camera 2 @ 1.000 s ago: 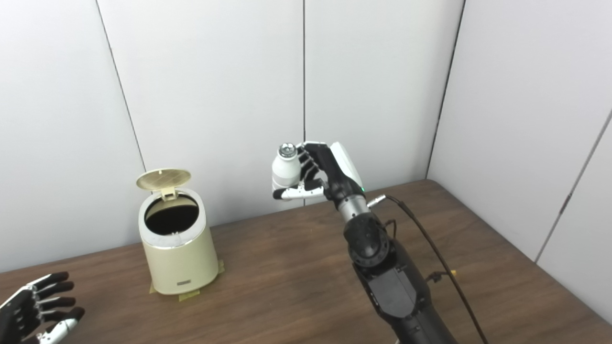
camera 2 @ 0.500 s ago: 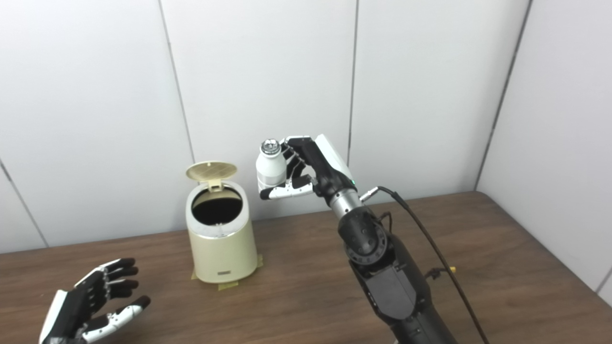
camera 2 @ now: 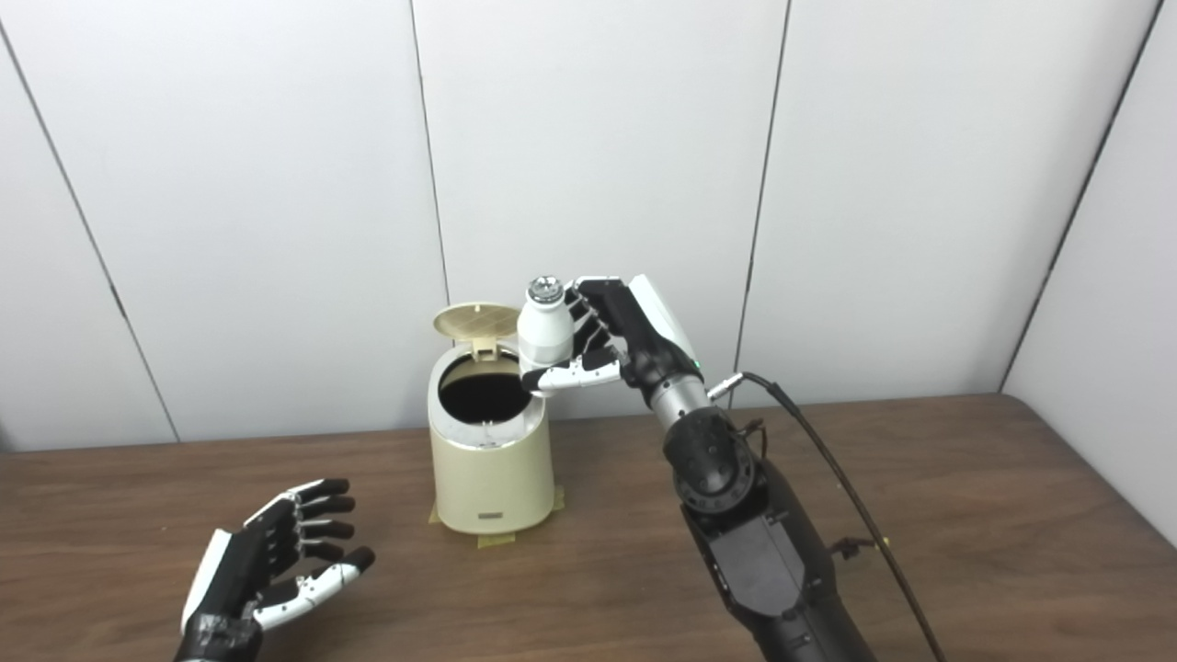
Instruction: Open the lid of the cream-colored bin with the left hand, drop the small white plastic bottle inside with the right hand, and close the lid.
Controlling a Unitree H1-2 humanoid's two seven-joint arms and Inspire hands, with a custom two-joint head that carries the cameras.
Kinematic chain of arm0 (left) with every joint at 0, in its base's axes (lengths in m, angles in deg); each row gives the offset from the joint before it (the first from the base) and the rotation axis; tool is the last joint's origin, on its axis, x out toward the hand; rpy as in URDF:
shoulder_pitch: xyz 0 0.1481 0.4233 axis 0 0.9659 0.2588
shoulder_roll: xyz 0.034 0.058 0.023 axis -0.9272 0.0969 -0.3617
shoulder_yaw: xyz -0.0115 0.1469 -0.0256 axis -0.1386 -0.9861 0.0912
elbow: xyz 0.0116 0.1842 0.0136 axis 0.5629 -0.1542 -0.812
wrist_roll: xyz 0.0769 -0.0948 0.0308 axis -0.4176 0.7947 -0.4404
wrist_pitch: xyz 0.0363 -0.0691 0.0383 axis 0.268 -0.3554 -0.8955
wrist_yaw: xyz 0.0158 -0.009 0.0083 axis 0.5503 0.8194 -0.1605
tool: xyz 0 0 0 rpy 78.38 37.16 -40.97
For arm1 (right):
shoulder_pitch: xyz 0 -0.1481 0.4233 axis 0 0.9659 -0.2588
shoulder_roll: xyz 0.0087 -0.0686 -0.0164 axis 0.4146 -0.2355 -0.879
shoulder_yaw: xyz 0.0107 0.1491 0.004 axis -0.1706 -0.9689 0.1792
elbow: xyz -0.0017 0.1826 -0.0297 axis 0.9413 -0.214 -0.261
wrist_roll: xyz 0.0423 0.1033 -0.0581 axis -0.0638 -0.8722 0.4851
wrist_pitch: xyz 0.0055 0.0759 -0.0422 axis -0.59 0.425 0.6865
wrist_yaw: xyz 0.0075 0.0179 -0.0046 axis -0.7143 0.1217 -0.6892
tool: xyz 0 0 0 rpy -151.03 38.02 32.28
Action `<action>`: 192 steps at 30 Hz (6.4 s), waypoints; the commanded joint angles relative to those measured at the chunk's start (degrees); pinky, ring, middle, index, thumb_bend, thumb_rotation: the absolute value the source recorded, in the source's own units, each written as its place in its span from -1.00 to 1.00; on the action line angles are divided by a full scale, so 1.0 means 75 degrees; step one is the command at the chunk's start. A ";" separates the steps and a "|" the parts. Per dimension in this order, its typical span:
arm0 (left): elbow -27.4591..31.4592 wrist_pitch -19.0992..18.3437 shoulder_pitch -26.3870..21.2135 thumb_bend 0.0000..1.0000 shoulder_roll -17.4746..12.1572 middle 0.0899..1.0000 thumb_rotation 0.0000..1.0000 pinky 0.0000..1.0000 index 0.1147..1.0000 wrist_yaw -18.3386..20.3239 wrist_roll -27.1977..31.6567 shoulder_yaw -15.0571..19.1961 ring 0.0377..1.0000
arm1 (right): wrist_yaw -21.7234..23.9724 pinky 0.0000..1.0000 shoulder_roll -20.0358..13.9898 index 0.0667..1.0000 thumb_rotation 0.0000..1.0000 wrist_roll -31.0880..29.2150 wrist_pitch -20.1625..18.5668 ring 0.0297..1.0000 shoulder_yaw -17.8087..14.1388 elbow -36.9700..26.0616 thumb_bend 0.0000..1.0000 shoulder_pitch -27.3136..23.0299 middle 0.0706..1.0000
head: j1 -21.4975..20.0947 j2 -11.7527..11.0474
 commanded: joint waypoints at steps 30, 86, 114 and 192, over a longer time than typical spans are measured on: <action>0.0178 0.0243 -0.0372 0.37 0.0245 0.41 -0.84 0.21 0.49 -0.0209 -0.0057 -0.0131 0.30 | -0.0089 -0.36 0.0532 -0.04 -1.00 -0.0047 0.0205 -0.23 0.0141 0.0502 0.04 -0.0640 -0.12 | 0.0390 0.0157; 0.0273 0.0106 -0.0362 0.40 0.0232 0.41 -0.87 0.20 0.48 -0.0264 -0.0090 -0.0275 0.30 | 0.0740 -0.19 0.0222 0.31 -0.94 0.0214 -0.0041 -0.01 0.0747 0.0123 0.72 -0.0277 0.30 | 0.0468 0.0305; 0.0538 -0.0016 -0.0220 0.40 0.0146 0.40 -0.87 0.19 0.48 -0.0142 0.0097 -0.0220 0.29 | 0.1354 0.06 -0.0353 0.52 -0.63 -0.2534 0.0925 0.05 -0.1116 -0.2086 0.66 0.2737 0.44 | 0.0748 0.0357; -0.1512 -0.0407 -0.4765 0.85 -0.1200 0.66 -0.19 0.89 0.53 0.1114 -0.2678 -0.2267 1.00 | 0.0969 -0.18 0.0645 0.51 -0.83 -0.3179 0.1833 0.00 -0.1391 -0.1757 0.53 0.3546 0.37 | 0.0475 0.0371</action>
